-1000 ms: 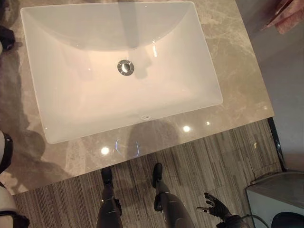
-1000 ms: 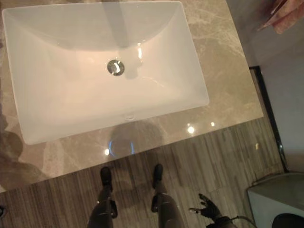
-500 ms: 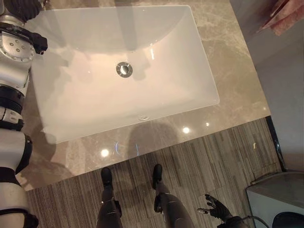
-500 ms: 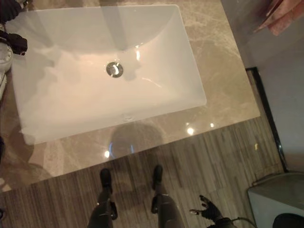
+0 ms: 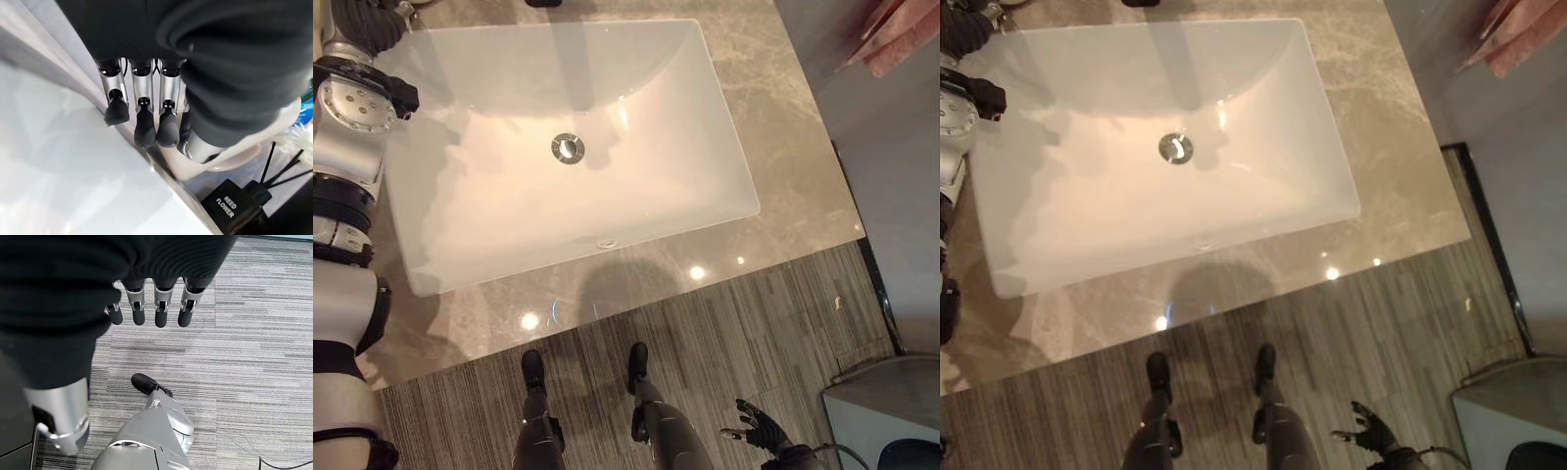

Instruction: Put brush and paste in cup on sink, flatten towel.

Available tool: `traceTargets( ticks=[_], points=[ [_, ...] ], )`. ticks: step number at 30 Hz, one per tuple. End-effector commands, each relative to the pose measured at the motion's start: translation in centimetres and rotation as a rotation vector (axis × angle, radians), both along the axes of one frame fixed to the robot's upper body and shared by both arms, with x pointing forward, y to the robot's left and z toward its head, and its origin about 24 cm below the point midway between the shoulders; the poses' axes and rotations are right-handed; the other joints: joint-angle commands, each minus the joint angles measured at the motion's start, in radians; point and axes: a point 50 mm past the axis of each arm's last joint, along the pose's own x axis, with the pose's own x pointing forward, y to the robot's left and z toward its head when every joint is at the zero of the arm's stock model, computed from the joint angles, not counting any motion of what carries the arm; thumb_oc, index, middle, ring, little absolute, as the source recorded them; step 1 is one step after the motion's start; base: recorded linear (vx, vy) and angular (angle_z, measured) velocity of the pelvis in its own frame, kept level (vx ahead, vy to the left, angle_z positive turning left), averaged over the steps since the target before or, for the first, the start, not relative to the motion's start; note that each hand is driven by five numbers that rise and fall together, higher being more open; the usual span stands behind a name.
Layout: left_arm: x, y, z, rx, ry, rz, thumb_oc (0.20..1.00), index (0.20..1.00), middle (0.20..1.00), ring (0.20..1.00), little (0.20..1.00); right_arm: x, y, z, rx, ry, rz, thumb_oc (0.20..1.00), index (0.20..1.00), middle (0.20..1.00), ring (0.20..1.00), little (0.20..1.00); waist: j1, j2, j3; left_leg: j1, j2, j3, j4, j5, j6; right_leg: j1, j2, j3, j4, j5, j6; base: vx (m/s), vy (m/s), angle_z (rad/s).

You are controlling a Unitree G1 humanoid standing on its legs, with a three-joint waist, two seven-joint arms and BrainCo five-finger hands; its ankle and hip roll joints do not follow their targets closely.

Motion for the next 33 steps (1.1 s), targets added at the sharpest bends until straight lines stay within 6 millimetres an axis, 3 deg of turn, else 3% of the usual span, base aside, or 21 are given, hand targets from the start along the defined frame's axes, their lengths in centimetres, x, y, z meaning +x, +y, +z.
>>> traceTargets(
  ticks=[1, 6, 12, 23, 33],
  points=[
    [0.1, 2.0, -0.8, -0.065, 0.058, 0.111, 0.200, 0.200, 0.200, 0.200, 0.200, -0.4, -2.1, 0.6, -0.053, -0.001, -0.028, 1.000, 1.000, 1.000, 1.000, 1.000, -0.012, -0.001, 0.044, 0.022, 0.009, 0.002, -0.012, -0.029, 0.005, 0.039, -0.056, -0.002, -0.003, 0.105, 0.114, 0.00, 0.000, 0.00],
    [0.2, 2.0, -1.3, -0.085, 0.067, 0.124, 0.200, 0.200, 0.200, 0.200, 0.200, -0.3, -1.8, 0.5, -0.043, 0.005, -0.020, 1.000, 1.000, 1.000, 1.000, 1.000, -0.007, -0.003, 0.039, 0.032, 0.012, -0.001, -0.012, -0.029, 0.004, 0.051, -0.057, -0.003, -0.003, 0.099, 0.113, 0.00, 0.000, 0.00],
    [0.4, 2.2, -3.8, -0.120, 0.086, 0.120, 0.200, 0.200, 0.200, 0.200, 0.200, -0.8, -1.5, 0.2, -0.042, 0.033, 0.004, 1.000, 1.000, 1.000, 1.000, 1.000, 0.020, -0.013, 0.028, 0.072, 0.012, -0.010, -0.012, -0.033, 0.003, 0.100, -0.056, -0.020, -0.003, 0.080, 0.106, 0.00, -0.007, 0.00],
    [0.0, 1.9, -6.4, -0.122, 0.086, 0.076, 0.200, 0.200, 0.200, 0.200, 0.200, -1.1, -1.4, -0.2, -0.055, 0.062, 0.011, 1.000, 1.000, 1.000, 1.000, 1.000, 0.052, -0.024, 0.016, 0.111, 0.017, -0.023, -0.012, -0.037, -0.001, 0.149, -0.054, -0.041, -0.003, 0.048, 0.095, 0.00, -0.009, 0.02],
    [-0.8, 1.5, -9.1, -0.157, 0.095, -0.003, 0.200, 0.200, 0.200, 0.200, 0.200, -2.2, -1.6, -0.9, -0.075, 0.122, -0.017, 1.000, 1.000, 1.000, 1.000, 1.000, 0.083, -0.009, -0.012, 0.200, 0.023, -0.023, -0.012, -0.051, -0.005, 0.238, -0.048, -0.055, -0.003, 0.008, 0.079, 0.01, -0.007, 0.04]
  ],
)
